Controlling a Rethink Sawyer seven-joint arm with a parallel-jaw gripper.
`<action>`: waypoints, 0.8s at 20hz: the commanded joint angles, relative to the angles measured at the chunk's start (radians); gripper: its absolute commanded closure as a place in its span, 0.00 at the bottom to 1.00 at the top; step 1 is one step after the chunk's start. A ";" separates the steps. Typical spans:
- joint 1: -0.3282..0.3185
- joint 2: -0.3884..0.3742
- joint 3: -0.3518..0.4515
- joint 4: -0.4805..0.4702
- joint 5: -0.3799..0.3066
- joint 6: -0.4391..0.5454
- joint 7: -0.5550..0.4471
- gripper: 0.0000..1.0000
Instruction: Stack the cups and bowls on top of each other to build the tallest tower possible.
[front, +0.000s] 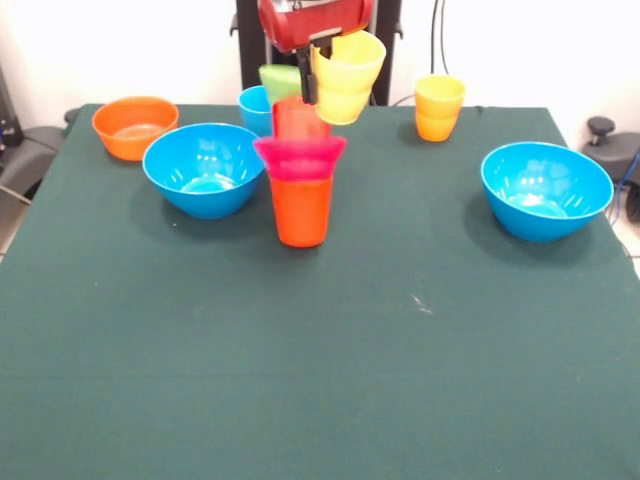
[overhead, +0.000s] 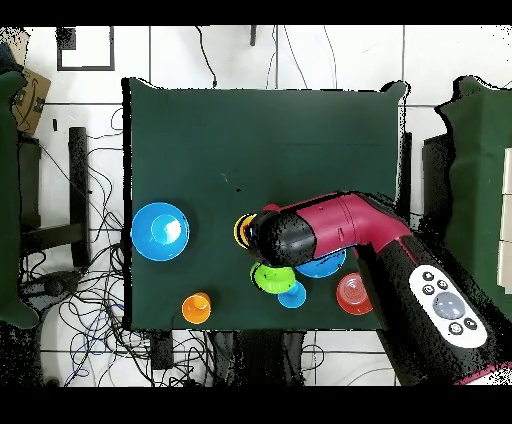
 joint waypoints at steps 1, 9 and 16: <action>0.017 0.026 -0.042 -0.014 -0.063 -0.040 -0.036 1.00; 0.029 0.015 -0.036 -0.018 -0.051 -0.027 -0.027 1.00; 0.028 0.003 -0.027 -0.012 -0.034 -0.017 -0.027 1.00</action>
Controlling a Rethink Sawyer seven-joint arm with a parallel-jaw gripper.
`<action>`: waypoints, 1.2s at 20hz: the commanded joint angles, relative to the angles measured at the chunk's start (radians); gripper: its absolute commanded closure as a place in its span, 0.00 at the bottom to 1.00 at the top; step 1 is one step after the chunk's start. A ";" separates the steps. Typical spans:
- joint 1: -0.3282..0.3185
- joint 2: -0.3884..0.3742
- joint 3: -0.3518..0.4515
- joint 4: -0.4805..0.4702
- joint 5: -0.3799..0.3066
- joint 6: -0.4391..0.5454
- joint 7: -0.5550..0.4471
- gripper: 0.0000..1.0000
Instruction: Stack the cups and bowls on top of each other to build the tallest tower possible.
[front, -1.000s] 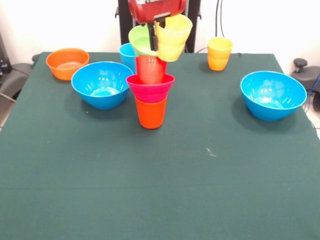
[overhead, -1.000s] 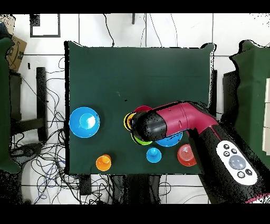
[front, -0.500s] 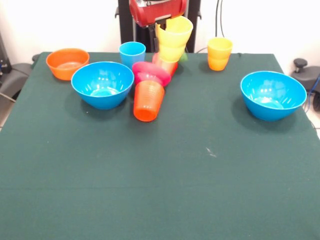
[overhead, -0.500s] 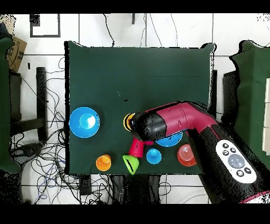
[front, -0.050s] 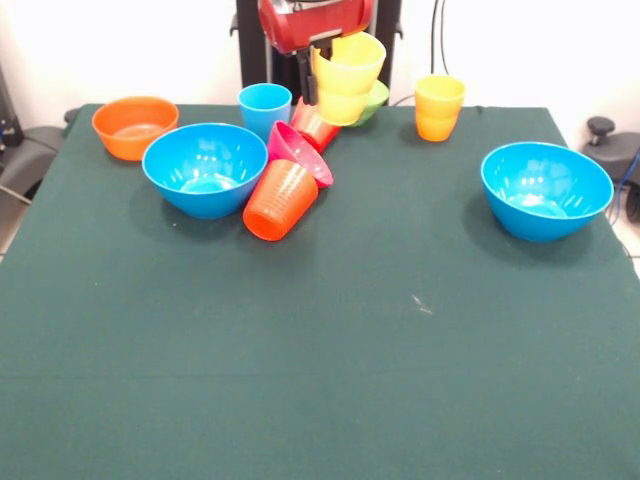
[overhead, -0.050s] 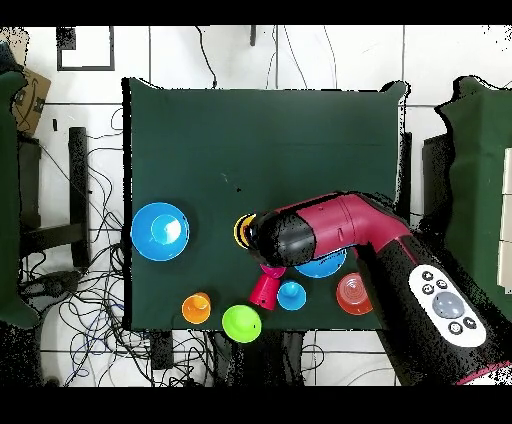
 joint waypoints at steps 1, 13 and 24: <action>0.027 -0.002 -0.026 -0.010 -0.028 -0.017 -0.027 1.00; 0.026 0.001 -0.020 -0.014 -0.023 -0.017 -0.033 1.00; 0.025 0.005 -0.019 -0.014 -0.023 -0.019 -0.035 1.00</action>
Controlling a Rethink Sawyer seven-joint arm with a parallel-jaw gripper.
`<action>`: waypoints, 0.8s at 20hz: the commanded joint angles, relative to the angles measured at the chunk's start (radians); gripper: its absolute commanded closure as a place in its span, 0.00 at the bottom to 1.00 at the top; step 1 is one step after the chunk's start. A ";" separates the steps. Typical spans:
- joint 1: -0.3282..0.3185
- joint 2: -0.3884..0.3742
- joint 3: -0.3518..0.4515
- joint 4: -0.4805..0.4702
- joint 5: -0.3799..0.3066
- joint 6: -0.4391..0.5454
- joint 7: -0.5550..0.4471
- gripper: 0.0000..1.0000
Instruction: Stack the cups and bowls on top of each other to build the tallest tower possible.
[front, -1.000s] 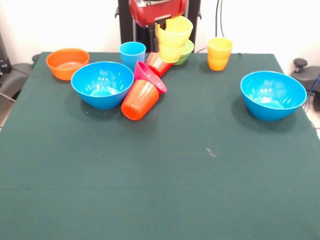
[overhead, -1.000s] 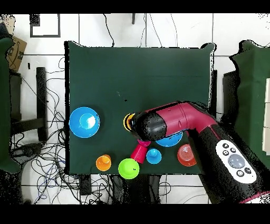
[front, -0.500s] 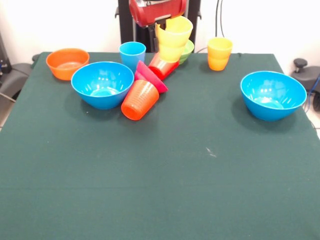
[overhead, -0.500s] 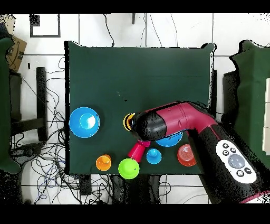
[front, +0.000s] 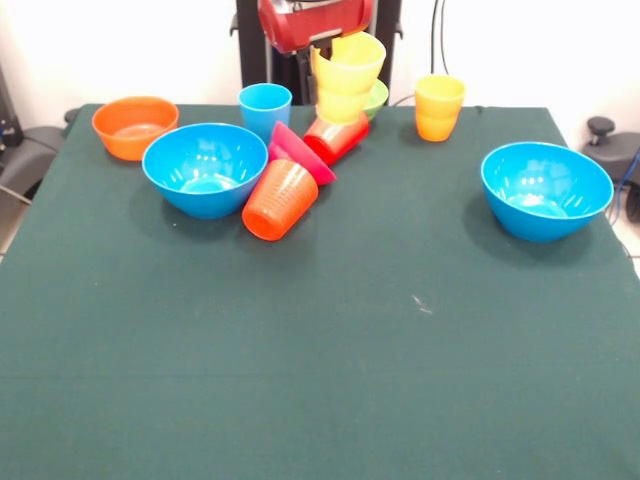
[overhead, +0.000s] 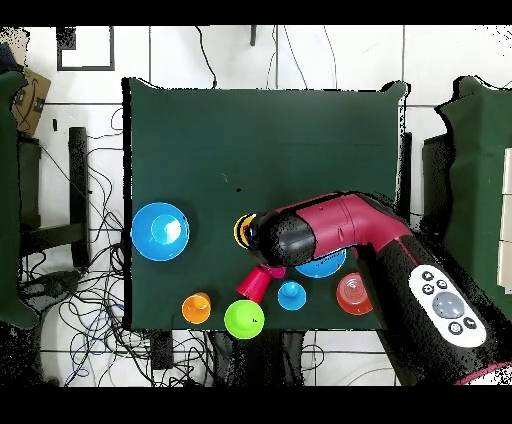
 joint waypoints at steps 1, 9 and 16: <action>0.025 0.006 -0.018 -0.014 -0.023 -0.019 -0.035 1.00; 0.026 0.020 -0.029 -0.026 -0.045 -0.033 -0.033 1.00; 0.043 0.096 -0.063 -0.080 -0.112 -0.076 -0.027 1.00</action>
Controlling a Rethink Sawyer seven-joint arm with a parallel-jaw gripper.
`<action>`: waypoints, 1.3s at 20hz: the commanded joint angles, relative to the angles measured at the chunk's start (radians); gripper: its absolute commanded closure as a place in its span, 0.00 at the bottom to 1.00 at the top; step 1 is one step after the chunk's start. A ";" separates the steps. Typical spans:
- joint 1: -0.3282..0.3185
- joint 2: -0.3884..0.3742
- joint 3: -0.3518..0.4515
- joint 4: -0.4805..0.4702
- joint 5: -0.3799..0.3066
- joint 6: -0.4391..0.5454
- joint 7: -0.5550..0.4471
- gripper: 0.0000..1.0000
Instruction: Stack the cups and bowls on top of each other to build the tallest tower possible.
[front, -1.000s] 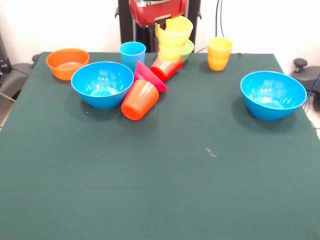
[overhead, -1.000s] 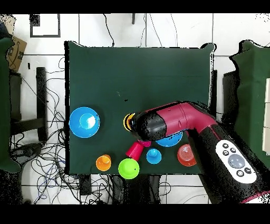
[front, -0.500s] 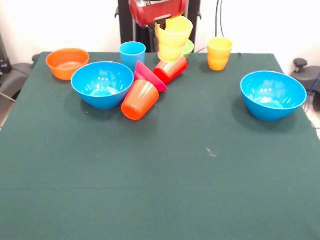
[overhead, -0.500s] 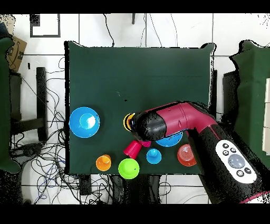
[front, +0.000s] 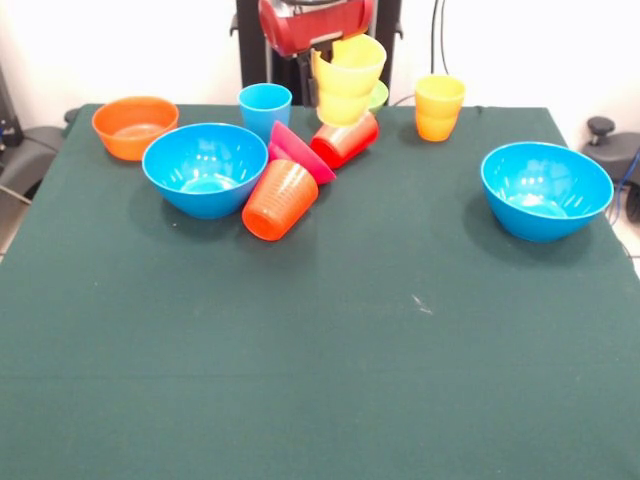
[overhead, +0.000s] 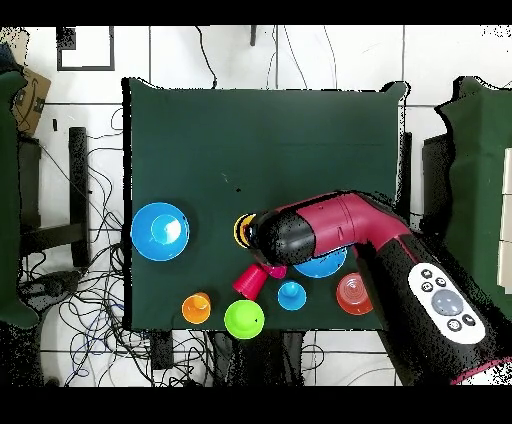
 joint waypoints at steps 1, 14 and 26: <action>0.046 0.093 -0.068 -0.081 -0.121 -0.085 -0.025 1.00; 0.100 0.183 -0.134 -0.136 -0.229 -0.179 0.001 1.00; 0.144 0.253 -0.207 -0.204 -0.319 -0.216 -0.002 1.00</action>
